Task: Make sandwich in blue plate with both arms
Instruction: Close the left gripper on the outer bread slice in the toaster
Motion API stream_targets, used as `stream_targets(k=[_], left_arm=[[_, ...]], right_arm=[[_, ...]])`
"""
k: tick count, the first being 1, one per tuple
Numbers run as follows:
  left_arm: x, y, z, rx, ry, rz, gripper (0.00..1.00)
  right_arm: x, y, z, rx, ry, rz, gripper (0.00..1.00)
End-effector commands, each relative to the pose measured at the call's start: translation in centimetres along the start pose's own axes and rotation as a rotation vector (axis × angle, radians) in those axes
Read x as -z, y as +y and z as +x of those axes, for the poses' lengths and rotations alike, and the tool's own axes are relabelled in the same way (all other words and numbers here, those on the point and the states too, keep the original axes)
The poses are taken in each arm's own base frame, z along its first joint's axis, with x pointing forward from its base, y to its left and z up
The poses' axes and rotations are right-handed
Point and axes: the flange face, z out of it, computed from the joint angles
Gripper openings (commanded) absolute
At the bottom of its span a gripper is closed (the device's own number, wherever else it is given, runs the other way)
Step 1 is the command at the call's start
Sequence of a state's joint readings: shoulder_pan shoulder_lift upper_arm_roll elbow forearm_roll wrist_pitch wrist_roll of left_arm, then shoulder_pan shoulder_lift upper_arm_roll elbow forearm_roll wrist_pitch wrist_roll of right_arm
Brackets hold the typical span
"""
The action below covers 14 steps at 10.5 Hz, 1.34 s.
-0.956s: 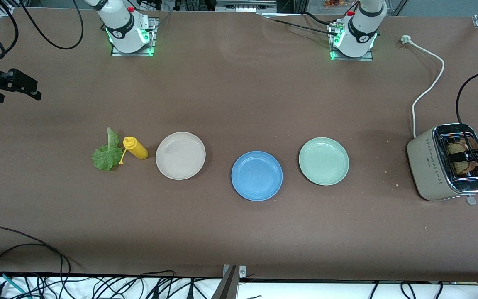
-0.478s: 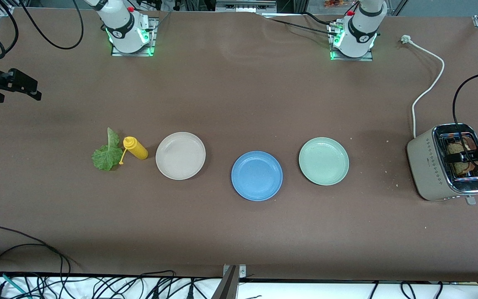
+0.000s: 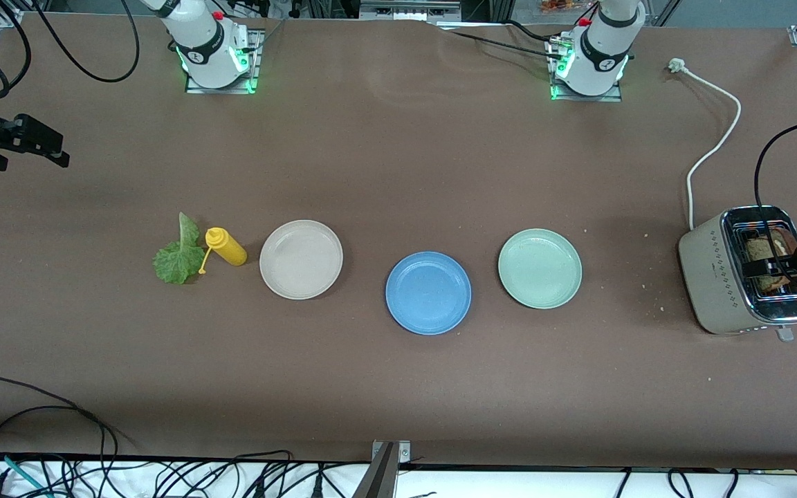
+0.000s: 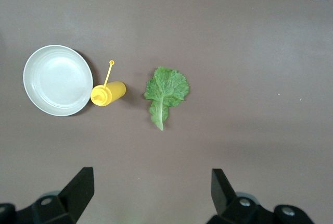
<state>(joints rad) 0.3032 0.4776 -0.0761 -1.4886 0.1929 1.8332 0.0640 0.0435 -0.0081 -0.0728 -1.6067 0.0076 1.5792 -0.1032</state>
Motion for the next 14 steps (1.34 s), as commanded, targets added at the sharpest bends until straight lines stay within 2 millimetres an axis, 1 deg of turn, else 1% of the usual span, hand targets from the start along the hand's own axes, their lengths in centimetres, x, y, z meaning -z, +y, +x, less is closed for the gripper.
stream_targets(k=[1,2,4,7,8,11,12,14], left_arm=[[0.3,-0.4,0.5,-0.013,0.003,0.030,0.96],[0.2,-1.1,0.3,-0.007,0.002,0.030,0.96],[0.1,-1.5,0.3,-0.004,0.001,0.029,0.97],[-0.5,-1.4,0.3,-0.006,-0.010,0.026,0.97],[-1.2,-1.3,0.4,-0.005,-0.020,0.020,0.94],[-1.9,-1.3,0.5,-0.006,-0.032,0.014,0.78],[-1.9,-1.4,0.5,-0.009,-0.032,0.017,0.68],[-1.4,-1.5,0.4,-0.007,-0.028,0.023,0.42]], right_arm=[[0.5,-0.2,0.0,-0.003,-0.003,0.017,1.00],[0.5,-0.2,0.0,-0.003,-0.003,0.018,1.00],[0.5,-0.2,0.0,-0.005,-0.003,0.017,1.00],[0.5,-0.2,0.0,-0.003,-0.003,0.017,1.00],[0.5,-0.2,0.0,-0.003,-0.003,0.017,1.00],[0.5,-0.2,0.0,-0.003,-0.003,0.017,1.00],[0.5,-0.2,0.0,-0.003,-0.003,0.017,1.00],[0.5,-0.2,0.0,-0.003,-0.003,0.017,1.00]])
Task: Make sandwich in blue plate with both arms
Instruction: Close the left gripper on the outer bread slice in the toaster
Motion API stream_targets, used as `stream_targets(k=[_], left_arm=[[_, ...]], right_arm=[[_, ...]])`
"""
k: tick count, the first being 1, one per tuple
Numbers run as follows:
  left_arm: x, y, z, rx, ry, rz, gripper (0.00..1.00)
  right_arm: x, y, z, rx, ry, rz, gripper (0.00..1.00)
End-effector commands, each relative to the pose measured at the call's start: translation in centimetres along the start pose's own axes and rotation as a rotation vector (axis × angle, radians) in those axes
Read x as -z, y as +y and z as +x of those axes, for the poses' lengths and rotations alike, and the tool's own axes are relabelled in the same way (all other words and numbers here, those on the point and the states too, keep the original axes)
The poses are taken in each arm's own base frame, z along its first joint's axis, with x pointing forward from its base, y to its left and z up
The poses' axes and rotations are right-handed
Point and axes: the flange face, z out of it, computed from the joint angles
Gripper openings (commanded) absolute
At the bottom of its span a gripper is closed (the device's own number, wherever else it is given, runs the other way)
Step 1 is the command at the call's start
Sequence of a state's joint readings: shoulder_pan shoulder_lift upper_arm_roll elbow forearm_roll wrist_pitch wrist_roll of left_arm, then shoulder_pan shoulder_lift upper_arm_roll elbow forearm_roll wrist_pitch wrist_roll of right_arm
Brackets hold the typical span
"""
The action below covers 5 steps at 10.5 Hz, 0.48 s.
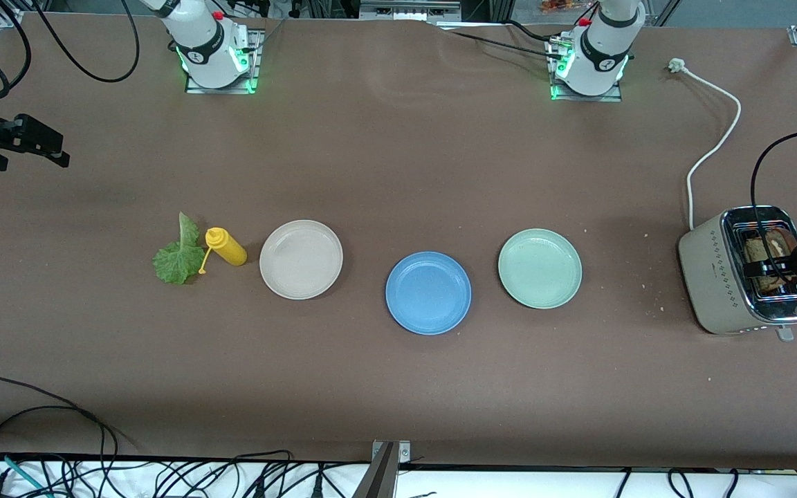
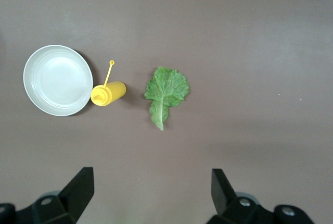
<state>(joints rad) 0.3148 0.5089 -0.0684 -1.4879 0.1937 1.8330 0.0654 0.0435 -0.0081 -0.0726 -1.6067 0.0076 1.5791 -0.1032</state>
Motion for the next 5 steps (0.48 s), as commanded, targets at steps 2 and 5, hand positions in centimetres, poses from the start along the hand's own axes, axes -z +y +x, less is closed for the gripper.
stream_targets(k=[2,5], left_arm=[[1.3,-0.6,0.0,-0.017,0.008,0.030,0.10],[3.2,-1.3,-0.7,-0.081,0.025,0.020,0.00]], right_arm=[[0.5,-0.2,0.0,-0.003,-0.003,0.017,1.00],[0.5,-0.2,0.0,-0.003,-0.003,0.017,1.00]])
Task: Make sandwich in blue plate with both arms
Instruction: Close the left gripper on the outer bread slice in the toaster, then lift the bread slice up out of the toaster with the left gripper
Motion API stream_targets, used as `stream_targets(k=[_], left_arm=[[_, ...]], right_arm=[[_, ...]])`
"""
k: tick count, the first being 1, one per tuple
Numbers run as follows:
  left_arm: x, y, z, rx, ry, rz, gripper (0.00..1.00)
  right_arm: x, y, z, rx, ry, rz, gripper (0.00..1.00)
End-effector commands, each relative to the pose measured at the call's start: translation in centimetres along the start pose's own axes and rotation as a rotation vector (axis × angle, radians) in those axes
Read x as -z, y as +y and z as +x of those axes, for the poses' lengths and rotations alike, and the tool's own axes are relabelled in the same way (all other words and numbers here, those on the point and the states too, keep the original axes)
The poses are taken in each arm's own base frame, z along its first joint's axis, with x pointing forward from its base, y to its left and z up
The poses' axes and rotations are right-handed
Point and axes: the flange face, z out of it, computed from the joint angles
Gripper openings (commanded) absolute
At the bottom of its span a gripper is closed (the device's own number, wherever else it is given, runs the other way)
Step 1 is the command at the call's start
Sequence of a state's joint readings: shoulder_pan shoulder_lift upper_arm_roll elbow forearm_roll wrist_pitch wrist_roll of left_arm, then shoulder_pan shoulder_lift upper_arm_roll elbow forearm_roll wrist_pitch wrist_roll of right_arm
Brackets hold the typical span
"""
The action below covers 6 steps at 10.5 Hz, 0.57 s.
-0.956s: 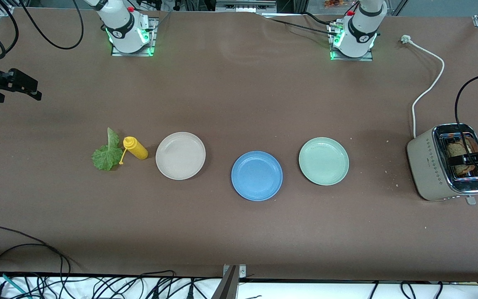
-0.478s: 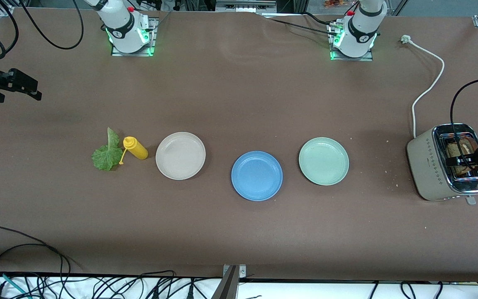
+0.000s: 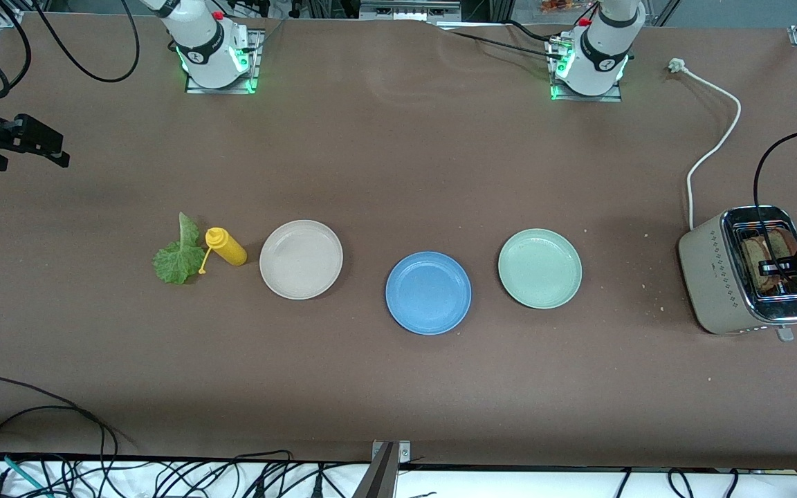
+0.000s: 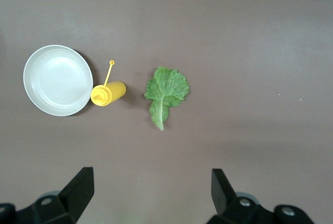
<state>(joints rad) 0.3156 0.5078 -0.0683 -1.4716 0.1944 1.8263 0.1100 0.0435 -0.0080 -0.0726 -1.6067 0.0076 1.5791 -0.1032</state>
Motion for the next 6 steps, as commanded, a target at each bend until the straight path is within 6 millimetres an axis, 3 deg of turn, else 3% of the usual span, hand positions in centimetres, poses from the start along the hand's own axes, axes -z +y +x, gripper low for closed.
stream_targets(k=[1,4,6], left_arm=[[3.9,-1.8,-1.8,-0.027,0.008,0.013,0.00],[11.3,-1.7,-6.2,-0.012,0.006,0.023,0.00],[17.4,-1.5,-9.0,-0.001,0.022,0.025,0.00]], right_arm=[[0.5,-0.2,0.0,-0.003,-0.003,0.017,1.00],[0.5,-0.2,0.0,-0.003,-0.003,0.017,1.00],[0.5,-0.2,0.0,-0.003,-0.003,0.017,1.00]])
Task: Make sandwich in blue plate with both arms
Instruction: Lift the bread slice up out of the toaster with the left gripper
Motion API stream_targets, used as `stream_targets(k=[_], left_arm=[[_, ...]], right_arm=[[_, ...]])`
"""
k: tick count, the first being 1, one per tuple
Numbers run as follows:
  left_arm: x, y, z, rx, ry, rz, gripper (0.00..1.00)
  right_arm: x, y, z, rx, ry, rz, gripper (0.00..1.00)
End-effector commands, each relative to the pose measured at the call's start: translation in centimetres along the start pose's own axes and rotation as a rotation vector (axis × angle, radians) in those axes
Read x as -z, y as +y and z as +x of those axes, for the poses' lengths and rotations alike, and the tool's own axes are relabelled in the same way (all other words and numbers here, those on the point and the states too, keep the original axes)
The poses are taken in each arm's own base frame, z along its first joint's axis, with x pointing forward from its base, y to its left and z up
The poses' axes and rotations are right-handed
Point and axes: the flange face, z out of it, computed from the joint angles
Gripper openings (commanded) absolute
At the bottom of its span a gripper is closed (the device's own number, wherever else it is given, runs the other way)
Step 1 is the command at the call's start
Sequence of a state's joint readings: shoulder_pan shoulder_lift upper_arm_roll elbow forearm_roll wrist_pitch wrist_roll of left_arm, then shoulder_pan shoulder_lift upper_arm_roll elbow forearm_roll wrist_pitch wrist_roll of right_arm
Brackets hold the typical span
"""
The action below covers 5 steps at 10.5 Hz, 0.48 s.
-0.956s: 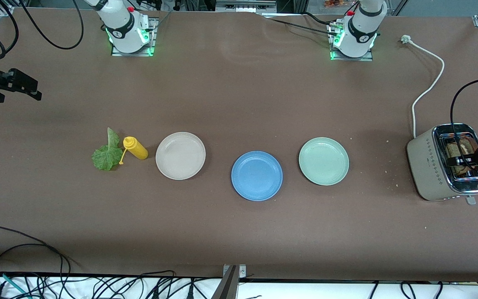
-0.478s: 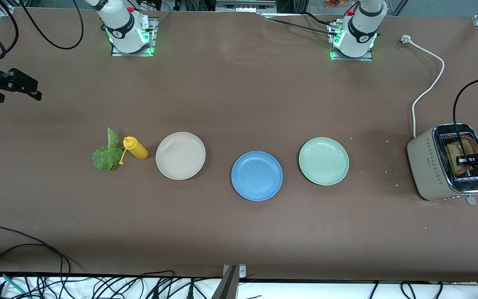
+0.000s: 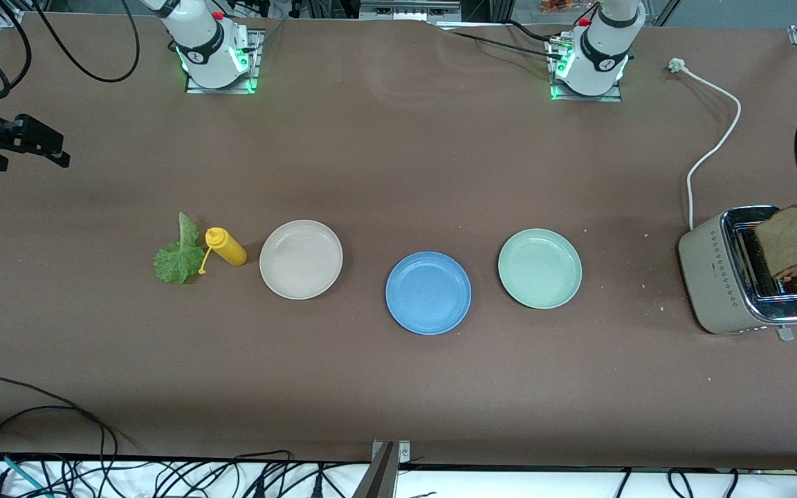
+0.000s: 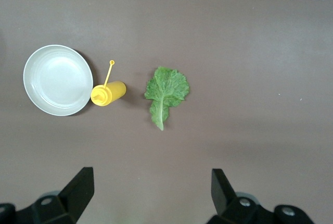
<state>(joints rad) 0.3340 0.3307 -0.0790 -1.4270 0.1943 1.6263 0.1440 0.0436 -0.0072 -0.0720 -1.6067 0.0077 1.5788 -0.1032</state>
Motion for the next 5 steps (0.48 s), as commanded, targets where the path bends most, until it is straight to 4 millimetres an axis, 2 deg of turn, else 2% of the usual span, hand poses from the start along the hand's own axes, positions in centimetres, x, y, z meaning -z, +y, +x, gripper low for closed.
stream_targets(k=[1,2,3,5], left_arm=[[8.8,0.5,-4.3,-0.011,0.007,0.009,0.00],[11.3,0.9,-5.1,-0.015,0.013,0.005,0.00],[12.4,1.0,-5.6,-0.015,0.017,0.004,0.00],[12.8,1.7,-5.5,-0.027,0.024,0.001,0.00]], right_arm=[[0.6,-0.2,0.0,-0.004,-0.002,0.017,1.00],[0.6,-0.2,0.0,-0.002,-0.002,0.018,1.00],[0.6,-0.2,0.0,-0.002,-0.002,0.018,1.00],[0.6,-0.2,0.0,-0.002,-0.002,0.018,1.00]])
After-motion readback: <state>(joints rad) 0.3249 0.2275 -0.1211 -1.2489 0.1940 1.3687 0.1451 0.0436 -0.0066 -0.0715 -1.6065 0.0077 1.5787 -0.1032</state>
